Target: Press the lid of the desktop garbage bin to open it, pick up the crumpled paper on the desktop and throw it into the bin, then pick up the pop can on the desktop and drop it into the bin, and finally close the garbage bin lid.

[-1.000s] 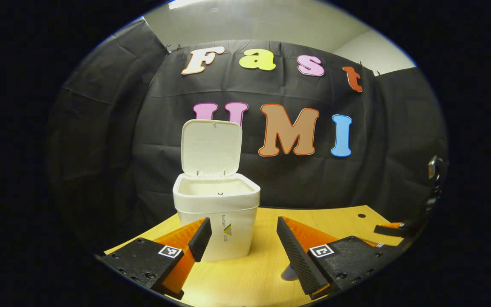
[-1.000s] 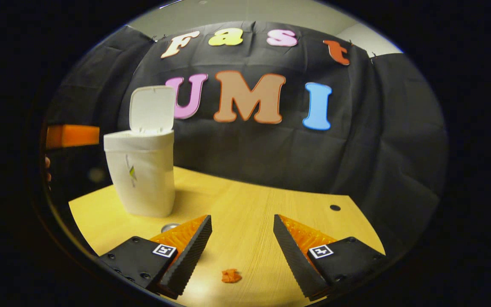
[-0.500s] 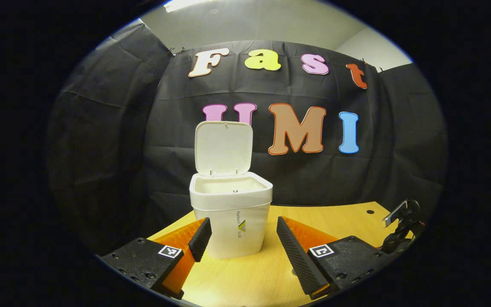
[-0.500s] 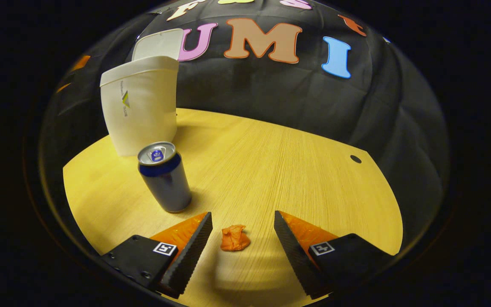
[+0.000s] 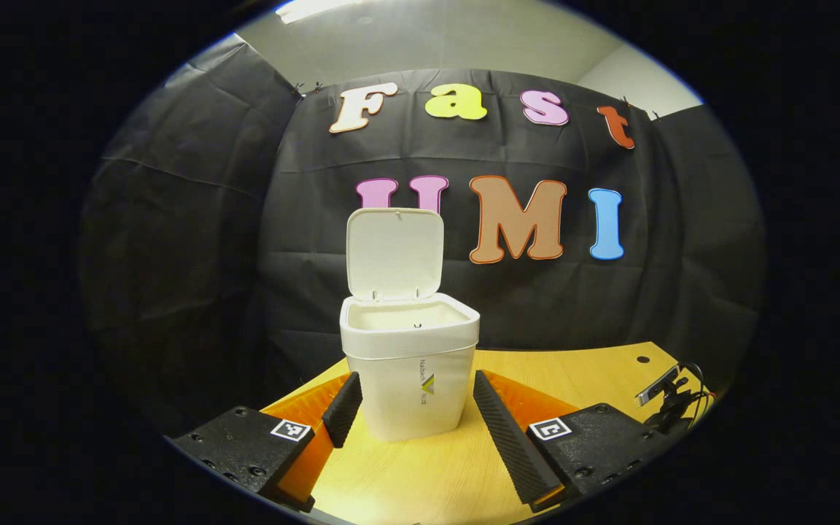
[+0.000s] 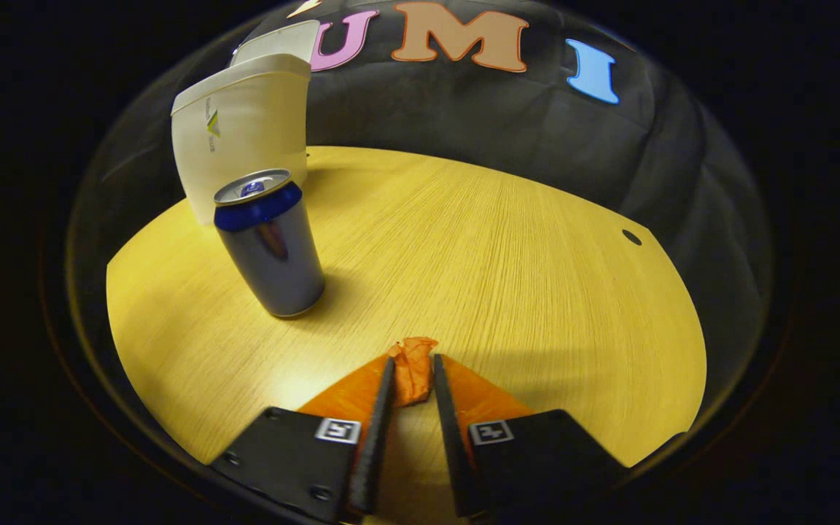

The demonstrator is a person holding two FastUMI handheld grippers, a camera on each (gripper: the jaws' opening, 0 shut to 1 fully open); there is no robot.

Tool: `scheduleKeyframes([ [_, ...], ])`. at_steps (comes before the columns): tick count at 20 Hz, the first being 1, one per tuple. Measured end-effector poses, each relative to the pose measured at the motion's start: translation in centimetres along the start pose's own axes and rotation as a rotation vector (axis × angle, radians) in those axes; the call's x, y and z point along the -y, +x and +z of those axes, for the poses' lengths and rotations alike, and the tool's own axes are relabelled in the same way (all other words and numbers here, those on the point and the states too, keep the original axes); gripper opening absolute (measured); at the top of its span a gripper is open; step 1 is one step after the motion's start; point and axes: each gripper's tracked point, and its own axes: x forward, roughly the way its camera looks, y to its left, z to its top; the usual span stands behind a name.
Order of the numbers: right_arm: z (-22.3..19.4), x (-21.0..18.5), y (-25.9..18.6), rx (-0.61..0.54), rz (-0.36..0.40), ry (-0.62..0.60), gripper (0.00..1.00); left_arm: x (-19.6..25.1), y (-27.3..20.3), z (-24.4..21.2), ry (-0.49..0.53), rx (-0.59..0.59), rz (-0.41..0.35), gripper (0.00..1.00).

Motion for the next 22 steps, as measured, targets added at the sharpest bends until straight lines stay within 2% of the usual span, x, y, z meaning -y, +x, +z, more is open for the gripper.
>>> scheduleKeyframes([
  [1,0.1,-0.1,0.0,0.002,0.014,0.012,0.29,0.2,0.0,0.1,0.000,0.002,-0.004,0.93],
  [2,0.1,-0.2,-0.1,-0.004,0.036,0.027,0.23,0.4,0.0,0.3,0.001,0.004,-0.008,0.93],
  [4,0.8,-0.8,-0.9,0.012,0.097,0.063,0.18,0.7,0.2,0.4,0.008,0.010,-0.016,0.93],
  [10,11.4,-2.0,-7.4,0.320,0.173,0.054,0.17,1.9,0.7,0.4,-0.003,0.013,-0.043,0.93],
  [16,18.9,-4.9,-13.6,0.531,0.226,0.003,0.17,2.5,0.6,0.5,0.000,0.021,-0.062,0.93],
  [20,23.6,-5.8,-16.3,0.637,0.253,0.001,0.19,1.9,0.6,0.1,-0.013,0.014,-0.058,0.93],
  [22,26.0,-6.2,-17.5,0.693,0.258,-0.003,0.17,1.6,0.5,0.0,-0.020,0.013,-0.056,0.93],
])
